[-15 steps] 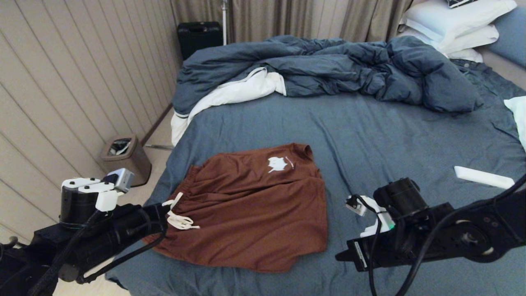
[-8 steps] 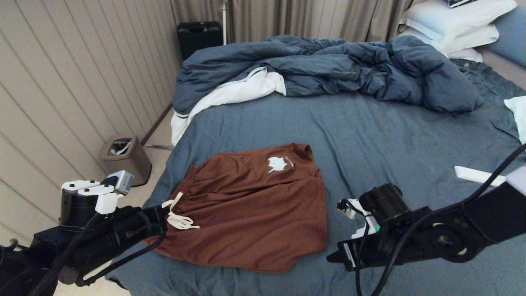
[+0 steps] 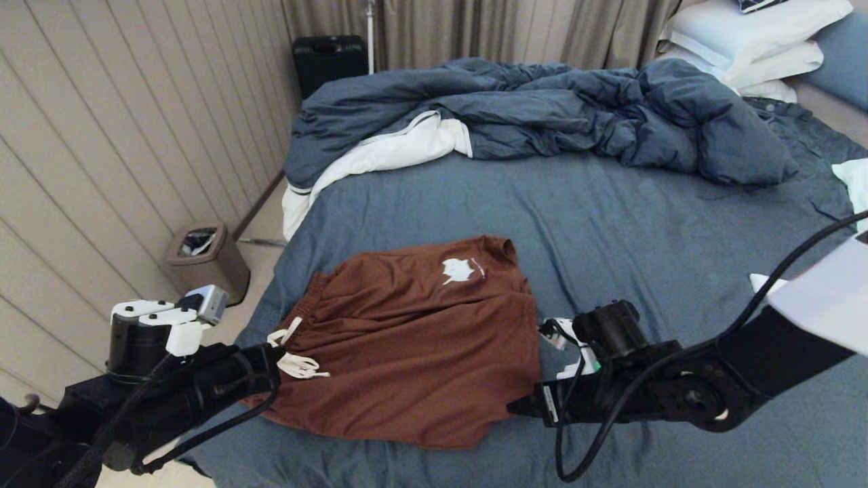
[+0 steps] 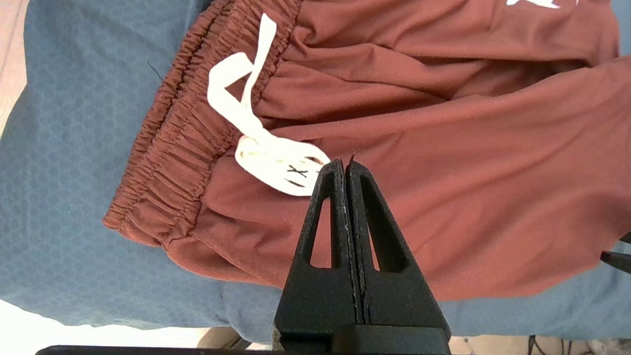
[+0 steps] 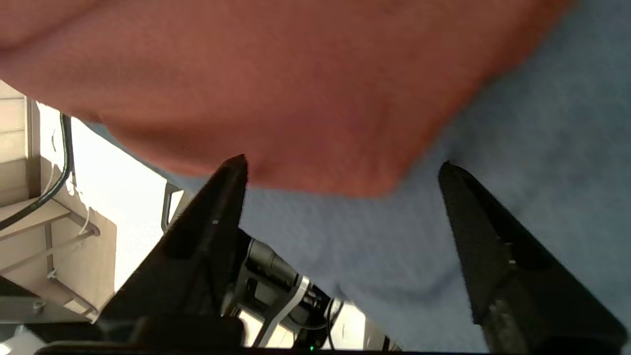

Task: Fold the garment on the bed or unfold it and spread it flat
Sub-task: Unford the brown shorts

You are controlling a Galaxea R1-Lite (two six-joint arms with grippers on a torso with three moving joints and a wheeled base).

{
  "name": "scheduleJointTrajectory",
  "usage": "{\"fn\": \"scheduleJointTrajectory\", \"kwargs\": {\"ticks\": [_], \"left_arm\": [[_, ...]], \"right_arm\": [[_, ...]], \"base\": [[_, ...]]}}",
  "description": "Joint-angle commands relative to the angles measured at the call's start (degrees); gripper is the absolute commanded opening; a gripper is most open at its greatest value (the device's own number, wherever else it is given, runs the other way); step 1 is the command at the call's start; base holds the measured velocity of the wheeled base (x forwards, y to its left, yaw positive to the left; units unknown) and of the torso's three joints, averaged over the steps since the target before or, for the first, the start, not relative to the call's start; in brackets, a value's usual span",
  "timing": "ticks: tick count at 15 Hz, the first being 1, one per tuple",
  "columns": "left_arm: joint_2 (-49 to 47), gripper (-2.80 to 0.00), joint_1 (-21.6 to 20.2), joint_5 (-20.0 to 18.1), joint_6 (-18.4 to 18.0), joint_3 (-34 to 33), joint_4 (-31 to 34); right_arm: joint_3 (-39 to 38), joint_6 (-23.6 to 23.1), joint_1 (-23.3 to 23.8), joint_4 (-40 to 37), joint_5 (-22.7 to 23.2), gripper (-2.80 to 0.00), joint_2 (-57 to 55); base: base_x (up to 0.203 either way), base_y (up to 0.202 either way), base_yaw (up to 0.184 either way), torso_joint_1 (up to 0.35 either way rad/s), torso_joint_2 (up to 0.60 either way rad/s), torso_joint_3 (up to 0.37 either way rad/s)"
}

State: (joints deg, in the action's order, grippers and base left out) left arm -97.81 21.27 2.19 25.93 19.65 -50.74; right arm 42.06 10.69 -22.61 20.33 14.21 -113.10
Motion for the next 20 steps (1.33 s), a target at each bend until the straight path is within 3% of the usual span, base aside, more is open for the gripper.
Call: {"fn": "scheduleJointTrajectory", "kwargs": {"ticks": [1, 7, 10, 15, 18, 20], "left_arm": [[-1.0, -2.8, 0.6, 0.4, 0.2, 0.0, -0.3], [-2.3, -2.8, 0.6, 0.4, 0.1, 0.1, -0.6], [-3.0, -2.8, 0.7, 0.6, 0.0, 0.1, -1.7], [-4.6, -2.8, 0.9, 1.0, -0.1, -0.7, -5.1], [-6.1, -2.8, 0.9, 1.1, -0.1, -1.0, -7.0], [-6.5, -2.8, 0.9, 1.0, -0.3, -1.3, -7.7]], "right_arm": [[-0.4, 0.7, -1.4, 2.4, 0.1, 0.0, -1.8], [-3.3, 2.0, -3.7, 12.0, 0.0, 0.0, -2.5], [-4.0, 2.7, -5.2, 12.9, 0.0, 0.0, -2.1], [-6.3, 3.6, -7.0, 14.8, 0.4, 0.0, 3.1], [-10.9, 3.8, -8.6, 23.4, 2.4, 0.0, 7.0], [-12.5, 3.8, -9.7, 24.4, 3.5, 0.0, 11.0]], "base": [[0.0, 0.0, 0.0, 0.0, 0.0, 0.0], [0.0, 0.0, 0.0, 0.0, 0.0, 0.0], [0.0, 0.0, 0.0, 0.0, 0.0, 0.0], [0.0, 0.0, 0.0, 0.0, 0.0, 0.0], [0.0, 0.0, 0.0, 0.0, 0.0, 0.0], [0.0, 0.0, 0.0, 0.0, 0.0, 0.0]]}}
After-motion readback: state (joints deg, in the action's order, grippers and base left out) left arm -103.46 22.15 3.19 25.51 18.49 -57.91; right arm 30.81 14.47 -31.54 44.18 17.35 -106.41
